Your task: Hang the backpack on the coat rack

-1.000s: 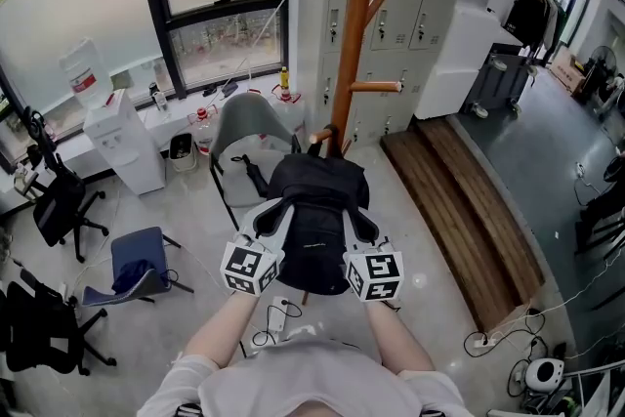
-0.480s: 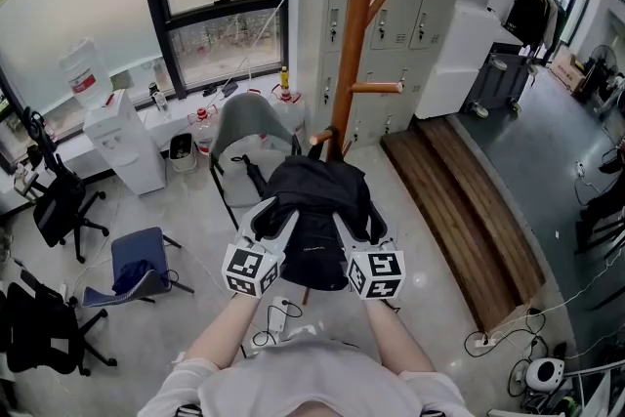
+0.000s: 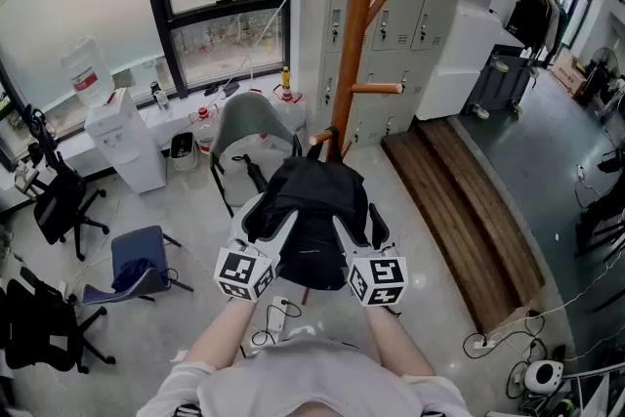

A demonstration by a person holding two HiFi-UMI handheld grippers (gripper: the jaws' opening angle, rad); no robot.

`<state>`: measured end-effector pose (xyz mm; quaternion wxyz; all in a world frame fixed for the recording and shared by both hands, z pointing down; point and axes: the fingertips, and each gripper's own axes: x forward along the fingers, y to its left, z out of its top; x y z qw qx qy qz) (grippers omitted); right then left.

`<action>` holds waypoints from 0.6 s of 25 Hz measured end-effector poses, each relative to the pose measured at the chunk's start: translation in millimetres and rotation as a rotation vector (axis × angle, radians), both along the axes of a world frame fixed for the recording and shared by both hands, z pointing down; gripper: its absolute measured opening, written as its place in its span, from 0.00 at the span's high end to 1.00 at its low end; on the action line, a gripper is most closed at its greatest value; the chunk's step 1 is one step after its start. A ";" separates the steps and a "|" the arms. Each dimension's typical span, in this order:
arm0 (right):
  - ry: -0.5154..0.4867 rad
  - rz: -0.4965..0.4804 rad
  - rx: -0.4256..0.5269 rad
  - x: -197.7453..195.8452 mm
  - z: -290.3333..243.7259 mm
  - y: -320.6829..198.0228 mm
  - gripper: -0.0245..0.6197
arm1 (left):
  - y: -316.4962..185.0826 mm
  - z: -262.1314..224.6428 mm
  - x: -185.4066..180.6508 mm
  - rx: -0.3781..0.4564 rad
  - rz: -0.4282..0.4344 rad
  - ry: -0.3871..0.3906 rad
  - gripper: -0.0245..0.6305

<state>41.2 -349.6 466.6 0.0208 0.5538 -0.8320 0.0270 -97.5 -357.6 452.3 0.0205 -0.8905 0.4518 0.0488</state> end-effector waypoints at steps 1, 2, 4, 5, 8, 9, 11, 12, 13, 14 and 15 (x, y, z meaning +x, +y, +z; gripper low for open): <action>0.001 -0.003 0.004 0.2 -2.2 1.3 0.49 | 1.3 0.1 -0.3 -0.003 0.004 0.006 0.57; 0.000 -0.006 0.006 0.4 -4.1 2.6 0.49 | 2.7 0.8 -1.3 -0.007 0.004 0.014 0.57; -0.010 -0.015 0.008 0.4 -7.8 5.3 0.49 | 5.9 2.9 -4.4 -0.018 -0.005 0.025 0.57; -0.016 -0.018 0.010 0.7 -10.1 7.0 0.49 | 7.8 3.7 -5.8 -0.022 -0.010 0.028 0.57; -0.027 -0.019 0.020 3.2 -16.6 12.7 0.49 | 13.9 2.3 -10.3 -0.022 -0.026 0.038 0.57; -0.030 -0.018 0.023 4.2 -18.1 14.3 0.49 | 15.4 1.2 -13.2 -0.019 -0.036 0.043 0.57; -0.035 -0.016 0.029 6.7 -20.0 17.4 0.49 | 18.3 -0.9 -19.5 -0.010 -0.059 0.046 0.57; -0.037 -0.014 0.031 8.2 -20.4 18.9 0.49 | 19.8 -1.9 -22.3 -0.005 -0.070 0.045 0.57; -0.038 -0.011 0.032 9.8 -20.8 20.5 0.49 | 21.6 -3.0 -25.0 -0.001 -0.079 0.043 0.58; -0.041 -0.009 0.033 11.1 -21.2 22.1 0.49 | 23.7 -4.3 -27.8 0.003 -0.090 0.041 0.58; -0.045 -0.009 0.032 12.2 -21.7 23.8 0.49 | 26.0 -5.5 -30.8 0.007 -0.101 0.040 0.58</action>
